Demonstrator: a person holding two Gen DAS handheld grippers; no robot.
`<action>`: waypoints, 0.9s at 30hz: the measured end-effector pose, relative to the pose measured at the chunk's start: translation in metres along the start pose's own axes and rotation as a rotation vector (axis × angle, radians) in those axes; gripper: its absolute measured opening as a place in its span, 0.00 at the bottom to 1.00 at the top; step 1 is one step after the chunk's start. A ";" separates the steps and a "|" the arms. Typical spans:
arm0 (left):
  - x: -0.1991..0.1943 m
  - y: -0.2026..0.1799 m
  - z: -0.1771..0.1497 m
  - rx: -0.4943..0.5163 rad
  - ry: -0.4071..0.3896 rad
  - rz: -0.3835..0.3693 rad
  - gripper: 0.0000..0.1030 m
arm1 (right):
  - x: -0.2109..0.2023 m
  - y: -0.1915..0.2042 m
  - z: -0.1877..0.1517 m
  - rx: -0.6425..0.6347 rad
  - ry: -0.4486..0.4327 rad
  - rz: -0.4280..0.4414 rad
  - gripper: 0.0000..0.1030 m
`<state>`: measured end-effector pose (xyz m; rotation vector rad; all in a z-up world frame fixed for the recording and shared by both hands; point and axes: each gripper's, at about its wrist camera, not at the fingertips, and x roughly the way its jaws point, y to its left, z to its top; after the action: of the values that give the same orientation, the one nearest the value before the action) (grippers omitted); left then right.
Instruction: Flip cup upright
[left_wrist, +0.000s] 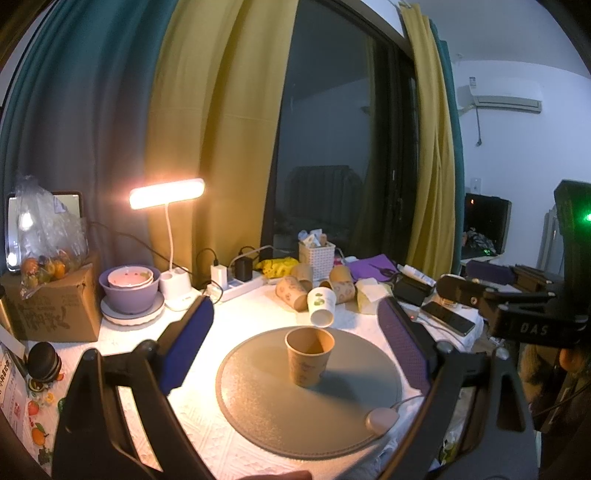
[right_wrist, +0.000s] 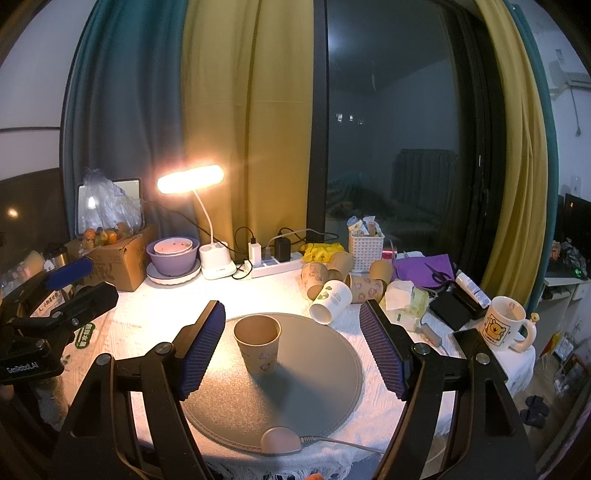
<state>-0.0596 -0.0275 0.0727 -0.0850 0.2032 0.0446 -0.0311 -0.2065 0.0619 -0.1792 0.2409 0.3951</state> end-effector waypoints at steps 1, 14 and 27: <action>0.000 0.000 0.000 0.000 0.000 0.000 0.89 | 0.000 0.000 0.000 0.000 0.000 0.000 0.76; 0.001 0.000 0.000 0.004 0.009 0.003 0.89 | 0.001 -0.001 -0.003 0.004 0.000 -0.001 0.76; 0.001 0.001 0.000 0.007 0.015 0.002 0.89 | 0.001 -0.002 -0.004 0.007 0.001 -0.003 0.76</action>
<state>-0.0582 -0.0263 0.0724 -0.0779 0.2180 0.0447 -0.0300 -0.2092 0.0584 -0.1729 0.2425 0.3916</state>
